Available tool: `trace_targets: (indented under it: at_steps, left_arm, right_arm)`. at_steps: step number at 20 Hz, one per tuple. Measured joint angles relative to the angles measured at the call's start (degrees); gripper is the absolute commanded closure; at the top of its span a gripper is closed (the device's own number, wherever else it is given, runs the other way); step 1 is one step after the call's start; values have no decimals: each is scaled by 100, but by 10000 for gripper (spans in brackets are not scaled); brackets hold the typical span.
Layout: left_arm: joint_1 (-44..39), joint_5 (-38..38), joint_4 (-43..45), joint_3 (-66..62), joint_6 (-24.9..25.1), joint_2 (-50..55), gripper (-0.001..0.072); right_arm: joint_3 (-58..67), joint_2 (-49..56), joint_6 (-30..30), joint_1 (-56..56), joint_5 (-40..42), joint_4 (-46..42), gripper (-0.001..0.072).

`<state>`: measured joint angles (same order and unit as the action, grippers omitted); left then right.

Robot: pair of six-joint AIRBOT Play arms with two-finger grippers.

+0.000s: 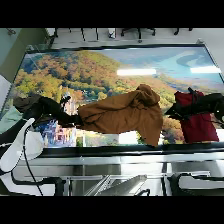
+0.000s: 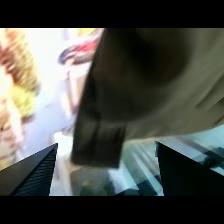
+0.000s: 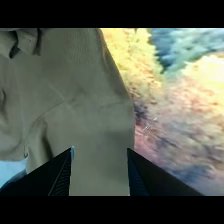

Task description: Fold the shirts.

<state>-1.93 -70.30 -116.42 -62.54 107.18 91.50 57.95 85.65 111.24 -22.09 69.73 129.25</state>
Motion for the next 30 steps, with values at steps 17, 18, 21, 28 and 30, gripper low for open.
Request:
trace_targets:
  at_steps: [17,18,21,28,30]
  left_arm:
    - [-50,-892,44,-739,131,413,473]
    - [-74,-907,17,-758,131,413,473]
    - [-129,-931,2,-791,131,442,474]
    - [-192,-1209,-133,-713,160,584,695]
    - [-216,-1209,-459,-629,297,518,695]
  right_arm:
    - [155,955,105,358,-590,520,280]
    - [166,990,114,407,-629,560,280]
    - [219,1095,138,544,-710,629,438]
    - [433,1143,254,761,-719,573,687]
    - [529,973,280,778,-632,566,687]
